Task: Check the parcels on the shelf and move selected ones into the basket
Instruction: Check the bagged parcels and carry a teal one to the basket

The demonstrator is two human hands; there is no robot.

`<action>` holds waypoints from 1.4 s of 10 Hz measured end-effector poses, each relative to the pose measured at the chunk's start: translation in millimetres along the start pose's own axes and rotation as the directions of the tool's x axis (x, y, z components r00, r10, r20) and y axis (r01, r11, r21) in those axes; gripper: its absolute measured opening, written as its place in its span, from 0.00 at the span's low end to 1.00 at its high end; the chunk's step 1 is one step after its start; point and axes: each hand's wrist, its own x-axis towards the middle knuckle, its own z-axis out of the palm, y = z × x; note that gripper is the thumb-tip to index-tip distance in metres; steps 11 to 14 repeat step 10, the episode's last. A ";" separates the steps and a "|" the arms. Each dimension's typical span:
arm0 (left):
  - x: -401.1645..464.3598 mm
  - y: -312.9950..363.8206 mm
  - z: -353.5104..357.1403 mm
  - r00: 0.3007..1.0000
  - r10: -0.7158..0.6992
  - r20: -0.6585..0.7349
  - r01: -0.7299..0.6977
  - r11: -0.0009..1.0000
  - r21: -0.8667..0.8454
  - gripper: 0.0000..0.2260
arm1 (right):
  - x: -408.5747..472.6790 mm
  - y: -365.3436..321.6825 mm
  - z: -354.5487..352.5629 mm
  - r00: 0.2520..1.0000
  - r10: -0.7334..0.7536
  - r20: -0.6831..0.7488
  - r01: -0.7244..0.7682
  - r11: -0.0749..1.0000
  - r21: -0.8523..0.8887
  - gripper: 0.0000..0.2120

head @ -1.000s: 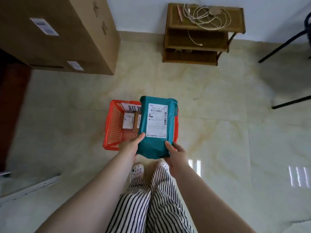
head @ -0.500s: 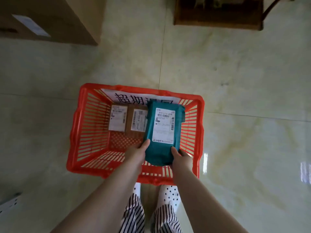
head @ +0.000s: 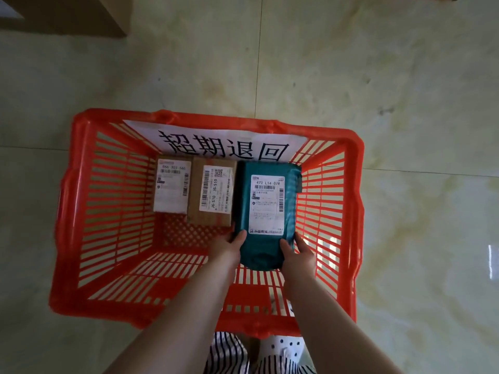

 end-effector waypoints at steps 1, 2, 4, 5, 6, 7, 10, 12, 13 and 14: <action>4.8 -0.2 0.8 1.000 -0.002 0.022 0.001 0.998 0.058 0.17 | 7.1 5.4 3.4 0.999 -0.037 -0.006 0.037 0.999 -0.040 0.25; 8.2 0.2 1.8 0.999 0.000 0.041 -0.002 0.999 0.053 0.19 | 11.5 6.3 9.1 0.999 -0.047 -0.007 0.046 0.992 -0.115 0.25; 12.2 11.8 15.3 0.999 -0.021 -0.034 0.023 0.998 0.062 0.25 | 14.8 -11.0 18.7 0.994 -0.097 -0.041 0.068 0.888 -0.456 0.30; 11.7 13.3 20.2 0.999 -0.022 -0.027 0.023 0.998 0.051 0.23 | 16.2 -18.1 22.0 0.991 -0.111 -0.073 0.056 0.847 -0.528 0.28; 11.3 13.1 20.2 0.999 -0.022 -0.028 0.025 0.996 0.080 0.26 | 13.5 -18.5 23.2 0.988 -0.129 -0.090 0.060 0.840 -0.539 0.26; 8.8 15.4 19.2 0.999 -0.016 -0.027 0.019 0.995 0.101 0.28 | 8.9 -18.1 22.1 0.983 -0.159 -0.094 0.083 0.836 -0.543 0.27; -36.3 31.9 -2.2 0.999 -0.010 -0.042 0.014 0.995 0.098 0.29 | -29.3 -26.5 1.2 0.985 -0.167 -0.036 0.128 0.862 -0.490 0.32; -36.3 31.9 -2.2 0.999 -0.010 -0.042 0.014 0.995 0.098 0.29 | -29.3 -26.5 1.2 0.985 -0.167 -0.036 0.128 0.862 -0.490 0.32; -36.3 31.9 -2.2 0.999 -0.010 -0.042 0.014 0.995 0.098 0.29 | -29.3 -26.5 1.2 0.985 -0.167 -0.036 0.128 0.862 -0.490 0.32; -36.3 31.9 -2.2 0.999 -0.010 -0.042 0.014 0.995 0.098 0.29 | -29.3 -26.5 1.2 0.985 -0.167 -0.036 0.128 0.862 -0.490 0.32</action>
